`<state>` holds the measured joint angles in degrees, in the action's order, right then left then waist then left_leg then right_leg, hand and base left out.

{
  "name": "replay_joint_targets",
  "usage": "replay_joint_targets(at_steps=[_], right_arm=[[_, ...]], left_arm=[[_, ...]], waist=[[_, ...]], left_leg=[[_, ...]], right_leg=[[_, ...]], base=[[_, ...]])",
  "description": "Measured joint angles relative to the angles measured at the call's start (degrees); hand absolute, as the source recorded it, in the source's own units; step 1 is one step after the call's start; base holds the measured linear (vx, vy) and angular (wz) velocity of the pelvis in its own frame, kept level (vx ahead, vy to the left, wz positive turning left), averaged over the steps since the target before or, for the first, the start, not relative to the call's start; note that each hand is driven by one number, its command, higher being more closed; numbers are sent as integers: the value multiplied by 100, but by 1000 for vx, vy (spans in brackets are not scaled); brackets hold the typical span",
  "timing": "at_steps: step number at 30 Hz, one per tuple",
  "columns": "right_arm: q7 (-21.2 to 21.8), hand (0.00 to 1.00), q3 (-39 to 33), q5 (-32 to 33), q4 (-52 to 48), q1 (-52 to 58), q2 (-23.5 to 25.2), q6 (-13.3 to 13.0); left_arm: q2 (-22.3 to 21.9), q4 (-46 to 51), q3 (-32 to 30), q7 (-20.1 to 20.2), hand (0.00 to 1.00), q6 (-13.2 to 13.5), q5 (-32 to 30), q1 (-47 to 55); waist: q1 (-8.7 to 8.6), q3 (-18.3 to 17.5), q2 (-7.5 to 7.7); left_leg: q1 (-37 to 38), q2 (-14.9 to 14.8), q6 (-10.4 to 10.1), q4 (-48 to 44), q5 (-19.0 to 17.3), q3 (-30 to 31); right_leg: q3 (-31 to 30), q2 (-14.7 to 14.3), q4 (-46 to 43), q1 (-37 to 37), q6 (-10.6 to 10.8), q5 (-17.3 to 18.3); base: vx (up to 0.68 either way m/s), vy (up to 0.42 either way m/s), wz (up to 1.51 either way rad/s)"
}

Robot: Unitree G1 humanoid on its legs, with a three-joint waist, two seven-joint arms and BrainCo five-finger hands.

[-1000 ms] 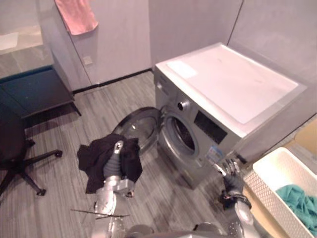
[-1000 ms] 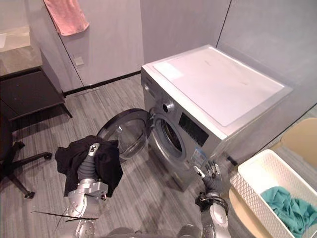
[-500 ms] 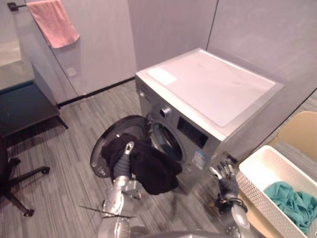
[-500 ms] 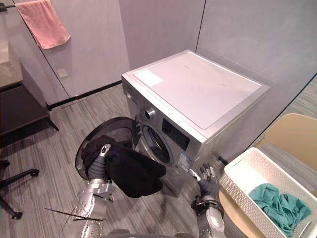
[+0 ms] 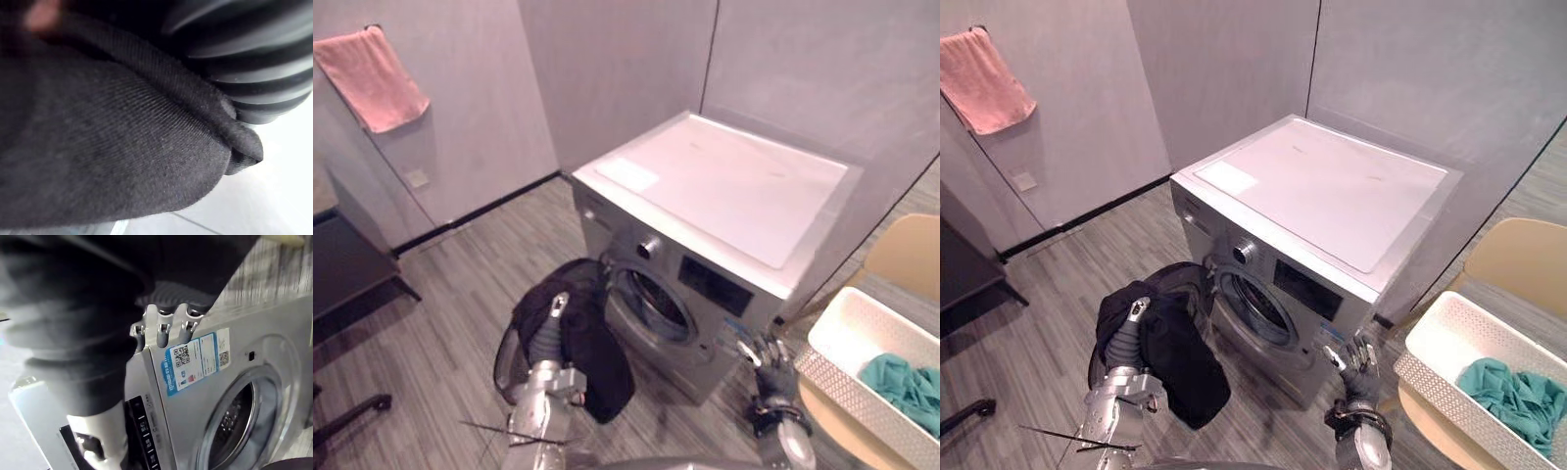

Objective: Pick up the laundry basket with both hands and put the clothes into the washing machine.

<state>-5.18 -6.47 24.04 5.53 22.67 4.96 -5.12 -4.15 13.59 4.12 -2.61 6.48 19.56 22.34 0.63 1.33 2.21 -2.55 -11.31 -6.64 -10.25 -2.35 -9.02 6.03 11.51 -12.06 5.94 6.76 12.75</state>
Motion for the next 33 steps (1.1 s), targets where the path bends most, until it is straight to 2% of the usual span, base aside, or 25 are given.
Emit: replay_joint_targets(at_steps=[2,6,7,9,14,18,21,22,24,27,29,30,31,33], right_arm=[[4,0,-48,1,108,22,7,3],[106,0,110,-4,493,-34,-14,37],[161,0,130,-4,600,-37,-16,79],[176,0,124,-5,720,-28,-12,121],[284,0,73,-6,930,-36,-11,134],[307,0,83,-14,1146,-77,-18,159],[309,0,88,-14,1237,-91,-33,155],[309,0,87,-14,1263,-101,-38,153],[310,0,102,-5,1396,-143,-86,158],[309,0,72,1,1395,-77,-84,157],[321,0,87,13,1373,-121,-84,155],[325,0,141,17,1269,-139,-89,151],[328,0,251,21,1088,-100,-96,151],[330,0,294,23,777,11,-163,146]], left_arm=[[3,-19,1,-2,100,0,-7,9],[3,-62,11,-2,100,17,-7,2],[3,-108,-8,-5,100,19,-8,17],[-4,-338,-5,-7,100,18,-14,26],[4,-692,-4,-20,100,20,-183,-18],[43,-1456,8,-167,100,19,-302,-441],[128,-1960,11,-323,100,11,-337,-761],[156,-2075,29,-364,100,9,-340,-837],[189,-2293,11,-406,100,-5,-341,-949],[214,-2292,-34,-412,100,-1,-340,-950],[194,-2280,-197,-411,100,5,-334,-987],[195,-2184,-296,-415,100,5,-334,-983],[195,-2030,-414,-415,100,5,-327,-961],[85,-1947,-485,-413,100,4,-287,-846]], waist=[[9,-15,141],[26,-24,140],[60,-26,139],[29,-71,20],[19,-131,-181],[6,-149,-138],[-22,-154,-24],[-32,-152,-17],[-161,-142,-5],[-164,-126,-16],[-144,12,-30],[-121,167,-41],[-108,383,14],[-60,537,-95]], left_leg=[[123,145,4,65,-4,-95],[251,234,-12,345,-13,-320],[240,237,-13,417,-12,-395],[240,216,-101,566,52,-386],[169,204,-113,854,295,-504],[112,207,-134,958,354,-521],[106,208,-121,1042,375,-524],[106,210,-119,1055,380,-525],[139,211,-99,1073,396,-517],[268,175,-86,986,405,-520],[191,1,-90,480,289,-509],[-32,-194,0,-236,52,-480],[-348,-361,231,-1236,-130,-333],[-874,-576,344,-2536,-69,214]], right_leg=[[-51,138,192,101,59,-201],[-233,180,352,49,91,-238],[-333,188,396,-26,221,-179],[-354,143,379,-128,240,-163],[-524,76,409,-444,288,-262],[-557,62,487,-527,314,-317],[-540,53,625,-515,312,-411],[-526,53,641,-513,302,-423],[-510,56,638,-453,299,-427],[-518,38,602,-316,295,-424],[-568,-75,409,-299,250,-398],[-605,-182,235,-252,97,-254],[-625,-240,96,-156,42,56],[-677,-380,-289,-117,-101,381]], base=[[77,207,-16],[-53,67,-20],[-133,-23,-21],[-100,-46,-13],[1,-23,-14],[76,-21,-5],[96,-11,-3],[78,-6,2],[83,-9,2],[48,-38,-5],[-21,-95,-14],[-96,-140,-14],[-131,-149,-7],[-162,-101,-8]])
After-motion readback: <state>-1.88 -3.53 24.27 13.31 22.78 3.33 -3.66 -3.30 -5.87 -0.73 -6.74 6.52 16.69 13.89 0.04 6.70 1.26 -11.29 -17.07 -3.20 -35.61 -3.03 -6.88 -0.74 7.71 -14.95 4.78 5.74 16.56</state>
